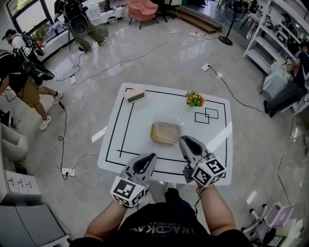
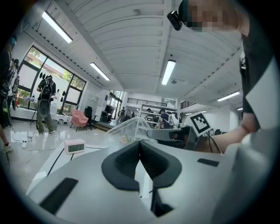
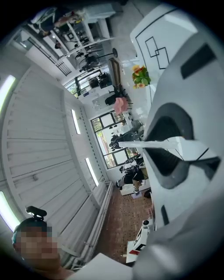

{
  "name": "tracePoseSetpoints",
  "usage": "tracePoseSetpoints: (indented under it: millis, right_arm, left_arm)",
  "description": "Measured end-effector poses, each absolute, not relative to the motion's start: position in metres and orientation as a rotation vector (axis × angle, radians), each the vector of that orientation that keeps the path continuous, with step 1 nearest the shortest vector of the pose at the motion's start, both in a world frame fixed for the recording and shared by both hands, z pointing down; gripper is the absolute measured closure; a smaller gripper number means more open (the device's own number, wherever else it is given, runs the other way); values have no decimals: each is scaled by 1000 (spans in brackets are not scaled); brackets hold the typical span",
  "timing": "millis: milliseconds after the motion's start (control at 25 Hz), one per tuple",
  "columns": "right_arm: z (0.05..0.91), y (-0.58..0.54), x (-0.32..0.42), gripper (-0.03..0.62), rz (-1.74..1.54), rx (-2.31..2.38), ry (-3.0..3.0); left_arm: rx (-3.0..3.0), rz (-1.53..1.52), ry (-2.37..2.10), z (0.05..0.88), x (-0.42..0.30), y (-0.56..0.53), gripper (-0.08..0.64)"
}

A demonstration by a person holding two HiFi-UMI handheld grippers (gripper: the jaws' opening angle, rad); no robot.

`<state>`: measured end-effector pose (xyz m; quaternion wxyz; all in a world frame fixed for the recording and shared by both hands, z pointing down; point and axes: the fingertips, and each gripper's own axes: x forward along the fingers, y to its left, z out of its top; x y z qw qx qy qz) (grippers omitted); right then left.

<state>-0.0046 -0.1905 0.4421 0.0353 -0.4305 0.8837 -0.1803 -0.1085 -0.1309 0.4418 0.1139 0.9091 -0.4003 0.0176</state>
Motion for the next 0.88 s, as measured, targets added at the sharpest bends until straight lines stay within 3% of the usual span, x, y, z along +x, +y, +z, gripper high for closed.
tracePoseSetpoints:
  millis: [480, 880]
  right_arm:
    - [401, -122, -4, 545, -418, -1458, 2618]
    - [390, -87, 31, 545, -376, -1498, 2642]
  left_arm:
    - [2747, 60, -1045, 433, -116, -86, 557]
    - [2774, 47, -1015, 419, -80, -64, 557]
